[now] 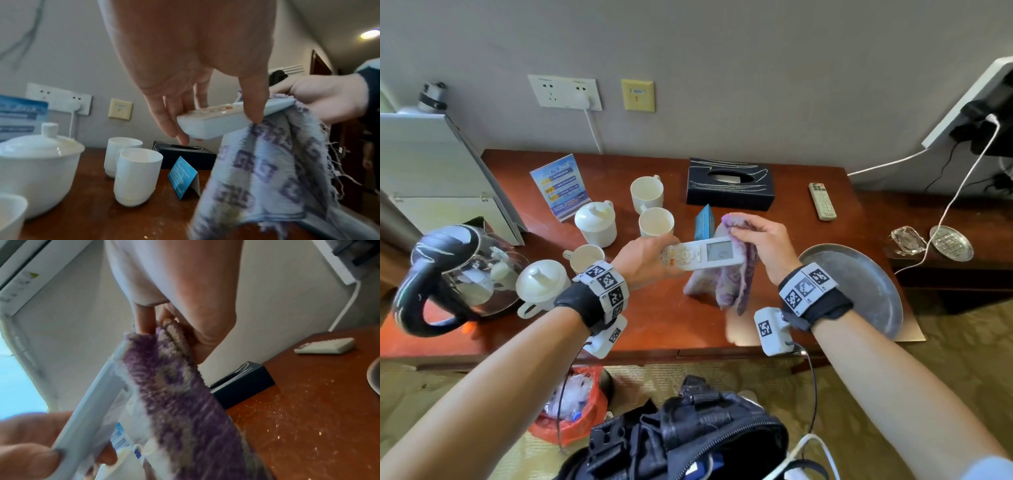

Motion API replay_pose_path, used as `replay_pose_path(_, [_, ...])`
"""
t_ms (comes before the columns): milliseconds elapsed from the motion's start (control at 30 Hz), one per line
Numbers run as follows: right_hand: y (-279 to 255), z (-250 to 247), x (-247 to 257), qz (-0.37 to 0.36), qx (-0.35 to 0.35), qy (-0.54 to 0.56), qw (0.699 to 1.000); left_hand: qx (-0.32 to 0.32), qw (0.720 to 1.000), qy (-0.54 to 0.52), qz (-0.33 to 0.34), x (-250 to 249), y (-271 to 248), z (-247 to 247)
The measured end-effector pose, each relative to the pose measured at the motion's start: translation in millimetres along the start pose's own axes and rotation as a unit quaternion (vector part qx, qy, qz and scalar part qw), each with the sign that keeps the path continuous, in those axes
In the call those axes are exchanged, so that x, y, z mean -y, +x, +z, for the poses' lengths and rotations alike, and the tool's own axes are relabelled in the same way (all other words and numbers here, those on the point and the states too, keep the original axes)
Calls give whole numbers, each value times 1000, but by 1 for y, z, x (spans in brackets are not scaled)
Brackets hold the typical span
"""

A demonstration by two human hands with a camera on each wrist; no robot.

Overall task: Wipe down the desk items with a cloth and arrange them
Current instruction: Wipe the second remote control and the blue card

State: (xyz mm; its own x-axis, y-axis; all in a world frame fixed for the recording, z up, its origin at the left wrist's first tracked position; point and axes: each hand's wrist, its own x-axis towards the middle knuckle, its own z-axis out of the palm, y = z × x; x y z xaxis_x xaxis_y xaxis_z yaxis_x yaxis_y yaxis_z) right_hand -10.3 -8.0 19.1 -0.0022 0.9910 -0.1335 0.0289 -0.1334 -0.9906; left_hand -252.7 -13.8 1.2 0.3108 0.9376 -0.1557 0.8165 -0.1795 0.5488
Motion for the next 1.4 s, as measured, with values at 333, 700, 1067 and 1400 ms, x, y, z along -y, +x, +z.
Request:
replay_pose_path(333, [4, 18, -4, -16, -89, 54, 994, 111, 911, -392, -66, -6, -4, 4])
replay_pose_path(700, [-20, 46, -5, -142, -59, -185, 971, 101, 863, -490, -77, -21, -8, 3])
replay_pose_path(1067, [1, 59, 3, -47, -128, 26, 990, 109, 858, -497, -72, -20, -8, -2])
replay_pose_path(1400, [-16, 77, 0, 35, -67, 132, 988, 42, 877, -473, -73, -19, -6, -15])
